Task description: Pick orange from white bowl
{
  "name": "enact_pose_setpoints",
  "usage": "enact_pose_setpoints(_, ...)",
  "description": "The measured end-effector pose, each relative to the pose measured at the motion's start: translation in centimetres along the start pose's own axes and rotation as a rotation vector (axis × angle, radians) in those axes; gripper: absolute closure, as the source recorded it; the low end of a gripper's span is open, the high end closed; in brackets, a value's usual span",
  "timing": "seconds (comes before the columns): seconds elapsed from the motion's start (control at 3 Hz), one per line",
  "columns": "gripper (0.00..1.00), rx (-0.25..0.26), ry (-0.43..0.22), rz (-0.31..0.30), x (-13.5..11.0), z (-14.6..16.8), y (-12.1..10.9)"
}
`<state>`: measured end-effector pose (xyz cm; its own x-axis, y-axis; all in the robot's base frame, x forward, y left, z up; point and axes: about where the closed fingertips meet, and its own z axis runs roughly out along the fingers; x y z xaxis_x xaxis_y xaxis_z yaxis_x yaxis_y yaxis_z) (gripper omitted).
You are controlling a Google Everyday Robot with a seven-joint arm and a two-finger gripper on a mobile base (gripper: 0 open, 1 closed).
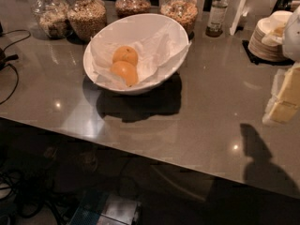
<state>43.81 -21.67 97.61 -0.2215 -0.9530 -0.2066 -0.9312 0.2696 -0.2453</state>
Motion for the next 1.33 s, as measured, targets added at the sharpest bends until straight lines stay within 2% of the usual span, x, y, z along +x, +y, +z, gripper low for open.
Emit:
enact_pose_setpoints(0.33, 0.0, 0.0, 0.0, 0.0, 0.0, 0.0, 0.0)
enact_pose_setpoints(0.67, 0.0, 0.023, -0.044, -0.003, -0.9, -0.3, -0.4)
enact_pose_setpoints(1.0, 0.0, 0.087, -0.163, 0.012, -3.1, -0.8, -2.3)
enact_pose_setpoints(1.33, 0.0, 0.138, -0.283, 0.026, -6.7, -1.1, -5.6)
